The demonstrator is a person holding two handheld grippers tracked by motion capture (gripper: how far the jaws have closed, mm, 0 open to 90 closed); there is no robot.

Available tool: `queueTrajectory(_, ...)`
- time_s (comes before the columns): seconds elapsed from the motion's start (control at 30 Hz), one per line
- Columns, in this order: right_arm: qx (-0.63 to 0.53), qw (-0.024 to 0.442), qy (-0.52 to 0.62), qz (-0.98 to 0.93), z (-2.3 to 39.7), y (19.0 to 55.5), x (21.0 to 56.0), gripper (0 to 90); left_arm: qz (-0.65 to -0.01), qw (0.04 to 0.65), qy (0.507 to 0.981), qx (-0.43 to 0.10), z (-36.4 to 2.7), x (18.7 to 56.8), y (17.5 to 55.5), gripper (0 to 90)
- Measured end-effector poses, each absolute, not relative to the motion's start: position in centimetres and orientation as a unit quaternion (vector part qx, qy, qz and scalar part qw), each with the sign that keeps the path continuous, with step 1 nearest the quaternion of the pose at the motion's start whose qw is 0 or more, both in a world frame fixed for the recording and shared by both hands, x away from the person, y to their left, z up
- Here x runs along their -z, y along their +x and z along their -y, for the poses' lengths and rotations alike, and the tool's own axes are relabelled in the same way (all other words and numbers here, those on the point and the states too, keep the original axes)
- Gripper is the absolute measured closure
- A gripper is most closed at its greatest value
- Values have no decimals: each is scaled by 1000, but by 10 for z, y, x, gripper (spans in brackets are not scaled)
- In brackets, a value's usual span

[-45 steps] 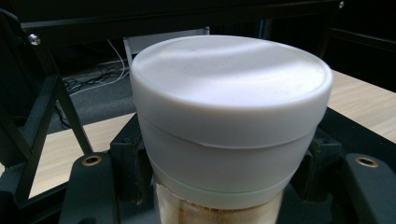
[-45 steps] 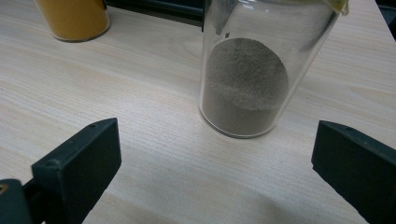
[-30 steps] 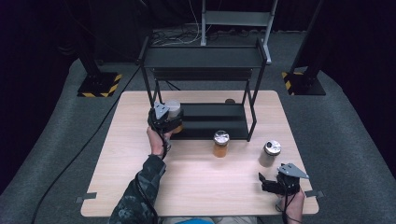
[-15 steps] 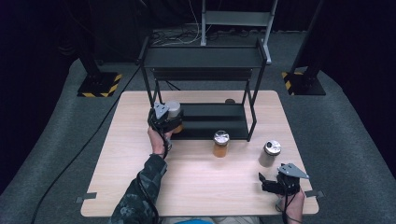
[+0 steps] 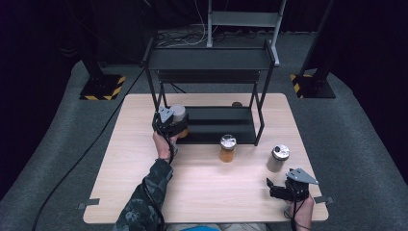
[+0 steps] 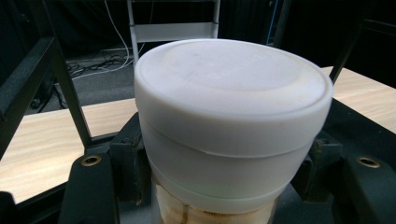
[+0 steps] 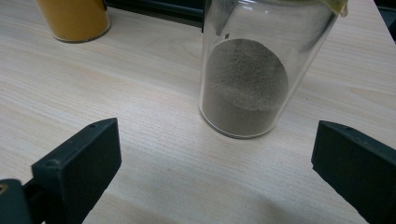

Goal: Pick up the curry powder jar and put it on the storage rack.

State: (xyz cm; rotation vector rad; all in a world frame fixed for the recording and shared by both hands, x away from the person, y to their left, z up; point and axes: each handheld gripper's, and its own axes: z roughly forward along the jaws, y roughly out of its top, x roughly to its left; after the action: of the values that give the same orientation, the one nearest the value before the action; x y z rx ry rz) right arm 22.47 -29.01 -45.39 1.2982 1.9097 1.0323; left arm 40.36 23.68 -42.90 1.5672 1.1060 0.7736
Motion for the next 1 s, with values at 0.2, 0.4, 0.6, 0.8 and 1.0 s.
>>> queueTrajectory(0.2,-389,301,489,-720,290,225,454,6,-463,509,651,-321,-236,432,406,339)
queueTrajectory(0.4,-389,301,489,-720,290,225,454,7,-467,504,652,-321,-235,435,408,339)
queueTrajectory(0.6,-389,301,489,-720,290,225,454,6,-468,498,654,-324,-234,437,410,339)
queueTrajectory(0.8,-389,301,489,-720,290,225,454,7,-465,496,657,-326,-233,438,410,339)
queueTrajectory(1.0,-390,301,489,-720,290,225,454,6,-459,498,655,-335,-234,443,406,339)
